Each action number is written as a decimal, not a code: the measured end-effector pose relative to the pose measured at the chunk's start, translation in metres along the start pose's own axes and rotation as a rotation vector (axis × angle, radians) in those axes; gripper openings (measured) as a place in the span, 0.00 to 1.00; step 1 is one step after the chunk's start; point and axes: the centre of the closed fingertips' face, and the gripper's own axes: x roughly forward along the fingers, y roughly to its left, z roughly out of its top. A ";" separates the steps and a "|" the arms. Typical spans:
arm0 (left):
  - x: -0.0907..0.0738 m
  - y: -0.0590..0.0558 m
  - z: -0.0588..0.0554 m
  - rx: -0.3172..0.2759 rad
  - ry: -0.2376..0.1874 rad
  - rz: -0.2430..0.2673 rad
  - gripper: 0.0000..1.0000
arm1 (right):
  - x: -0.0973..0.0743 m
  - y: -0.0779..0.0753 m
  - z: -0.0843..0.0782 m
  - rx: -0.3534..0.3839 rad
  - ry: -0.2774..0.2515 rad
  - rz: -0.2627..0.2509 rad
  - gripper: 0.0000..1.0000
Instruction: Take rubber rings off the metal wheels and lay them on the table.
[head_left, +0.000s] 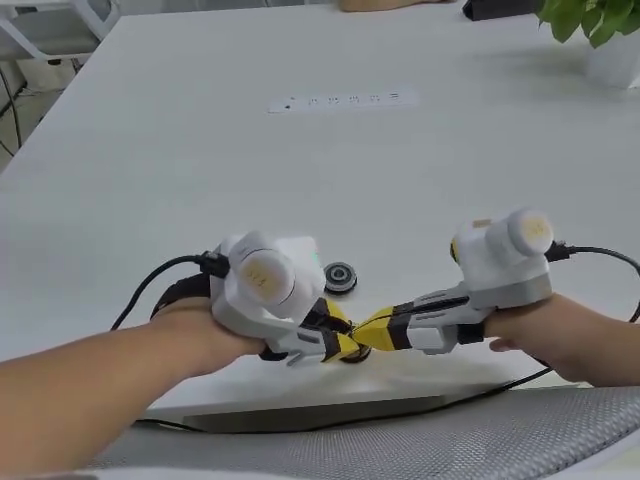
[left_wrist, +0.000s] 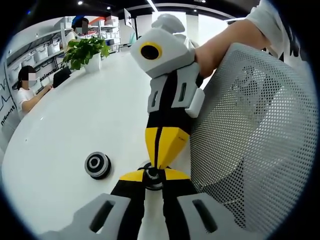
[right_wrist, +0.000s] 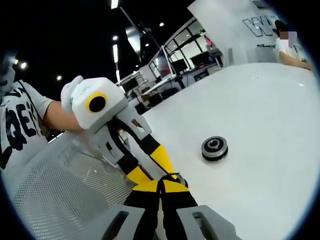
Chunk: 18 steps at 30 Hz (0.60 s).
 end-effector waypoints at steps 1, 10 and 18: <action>0.000 0.000 0.000 0.000 0.000 0.000 0.07 | 0.000 -0.001 -0.001 -0.009 0.003 -0.004 0.00; 0.000 0.000 0.000 -0.015 -0.004 0.003 0.07 | 0.000 -0.004 -0.001 -0.054 0.013 -0.033 0.00; 0.000 0.001 0.001 0.022 0.015 0.003 0.09 | -0.005 -0.010 0.006 -0.047 -0.013 -0.040 0.00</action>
